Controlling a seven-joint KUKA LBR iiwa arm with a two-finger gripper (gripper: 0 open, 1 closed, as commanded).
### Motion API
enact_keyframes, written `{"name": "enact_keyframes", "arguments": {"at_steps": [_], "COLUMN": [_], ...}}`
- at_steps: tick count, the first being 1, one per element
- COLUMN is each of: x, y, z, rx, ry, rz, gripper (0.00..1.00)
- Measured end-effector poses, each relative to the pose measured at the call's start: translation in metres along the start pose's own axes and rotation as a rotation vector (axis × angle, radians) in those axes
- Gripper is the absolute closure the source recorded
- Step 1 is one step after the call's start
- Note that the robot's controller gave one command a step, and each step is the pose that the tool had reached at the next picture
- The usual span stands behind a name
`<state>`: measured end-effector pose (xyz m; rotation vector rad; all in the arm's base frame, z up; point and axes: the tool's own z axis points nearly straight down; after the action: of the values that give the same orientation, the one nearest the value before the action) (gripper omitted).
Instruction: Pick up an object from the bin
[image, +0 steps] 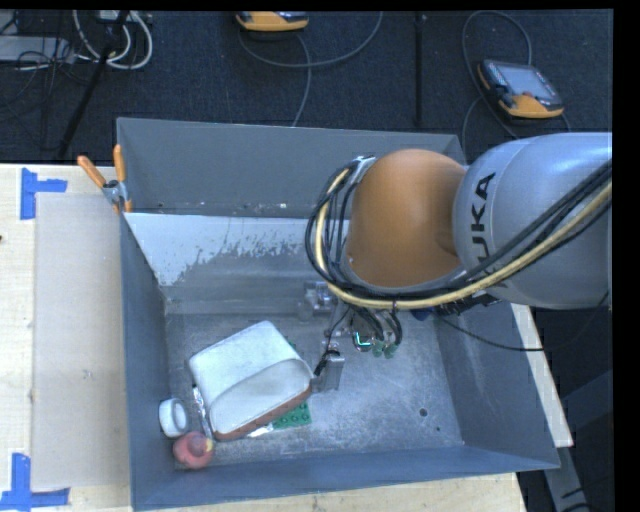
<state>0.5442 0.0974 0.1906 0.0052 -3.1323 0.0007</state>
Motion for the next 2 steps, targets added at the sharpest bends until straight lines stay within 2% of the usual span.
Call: {"name": "enact_keyframes", "arguments": {"at_steps": [1,2], "x": [-0.032,-0.027], "y": [0.072,0.072], "z": [0.115,0.089], "rx": [-0.007,0.002], "ry": [-0.029,-0.014], "rz": [-0.349,-0.576], "gripper": [0.00,0.00]}}
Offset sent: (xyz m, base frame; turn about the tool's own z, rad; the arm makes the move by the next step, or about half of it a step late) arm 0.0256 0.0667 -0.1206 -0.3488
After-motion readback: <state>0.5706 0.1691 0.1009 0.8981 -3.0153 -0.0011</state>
